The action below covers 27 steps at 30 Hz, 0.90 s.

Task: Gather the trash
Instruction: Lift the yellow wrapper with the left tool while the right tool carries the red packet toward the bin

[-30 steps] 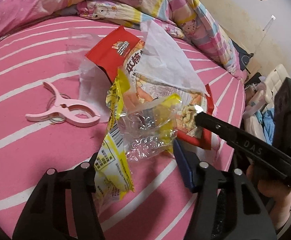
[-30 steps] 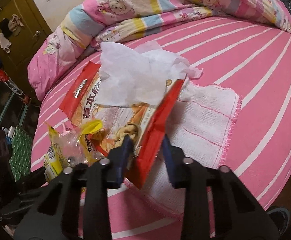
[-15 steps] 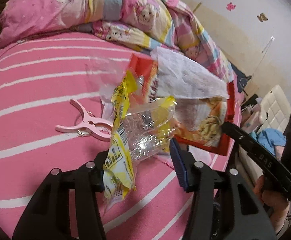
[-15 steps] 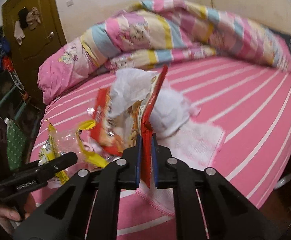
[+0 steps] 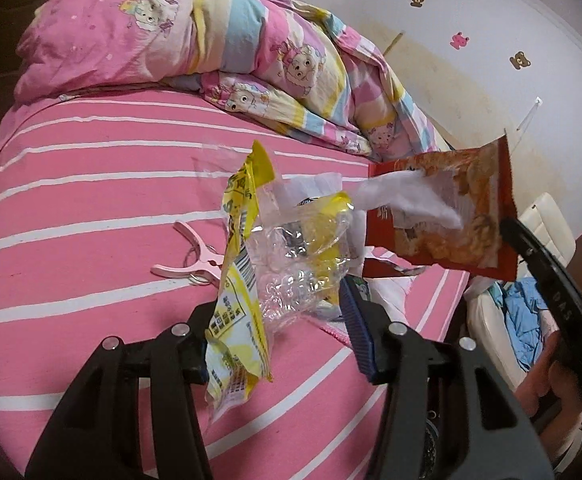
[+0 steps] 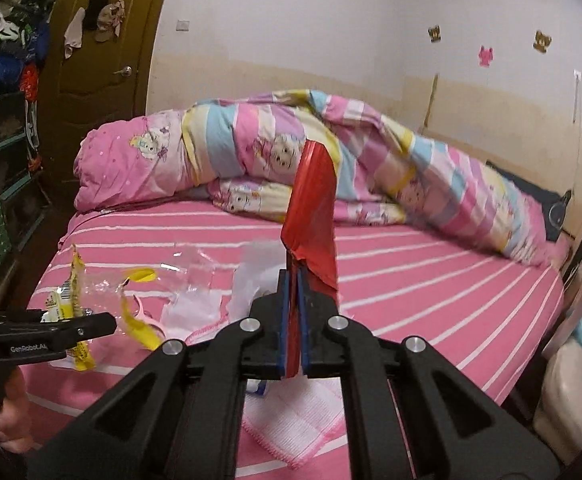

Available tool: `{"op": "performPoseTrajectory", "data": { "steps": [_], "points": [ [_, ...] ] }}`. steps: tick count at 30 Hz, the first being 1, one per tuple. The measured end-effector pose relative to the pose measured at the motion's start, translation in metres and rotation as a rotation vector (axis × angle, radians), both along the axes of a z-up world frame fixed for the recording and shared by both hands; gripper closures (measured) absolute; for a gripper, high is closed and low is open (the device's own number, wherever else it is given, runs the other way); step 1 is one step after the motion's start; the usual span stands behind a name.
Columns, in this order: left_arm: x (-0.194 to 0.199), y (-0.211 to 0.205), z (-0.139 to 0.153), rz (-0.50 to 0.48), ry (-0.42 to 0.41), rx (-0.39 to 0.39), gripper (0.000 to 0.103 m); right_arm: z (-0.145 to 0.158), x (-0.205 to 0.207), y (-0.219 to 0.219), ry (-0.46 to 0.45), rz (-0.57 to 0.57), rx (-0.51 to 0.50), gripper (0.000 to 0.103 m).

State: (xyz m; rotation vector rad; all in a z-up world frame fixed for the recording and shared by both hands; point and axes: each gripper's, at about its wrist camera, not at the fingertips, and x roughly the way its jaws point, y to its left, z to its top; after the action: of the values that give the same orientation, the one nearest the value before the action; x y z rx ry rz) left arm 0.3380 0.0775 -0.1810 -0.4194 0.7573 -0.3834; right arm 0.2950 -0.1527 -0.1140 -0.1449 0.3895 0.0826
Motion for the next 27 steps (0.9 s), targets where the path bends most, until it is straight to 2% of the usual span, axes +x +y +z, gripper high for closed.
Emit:
{"op": "performPoseTrajectory", "data": {
  "steps": [13,23,27],
  "points": [
    [-0.023,0.007,0.013,0.018,-0.047,-0.002,0.053,0.020,-0.024,-0.004,-0.074,0.008,-0.023,0.098],
    [-0.049,-0.015,0.039,0.041,-0.061,-0.005,0.053,0.029,-0.080,-0.019,-0.077,0.027,0.012,0.098],
    [-0.067,-0.029,0.057,0.027,-0.062,-0.037,0.053,0.036,-0.108,-0.032,-0.086,0.020,0.037,0.098]
  ]
}}
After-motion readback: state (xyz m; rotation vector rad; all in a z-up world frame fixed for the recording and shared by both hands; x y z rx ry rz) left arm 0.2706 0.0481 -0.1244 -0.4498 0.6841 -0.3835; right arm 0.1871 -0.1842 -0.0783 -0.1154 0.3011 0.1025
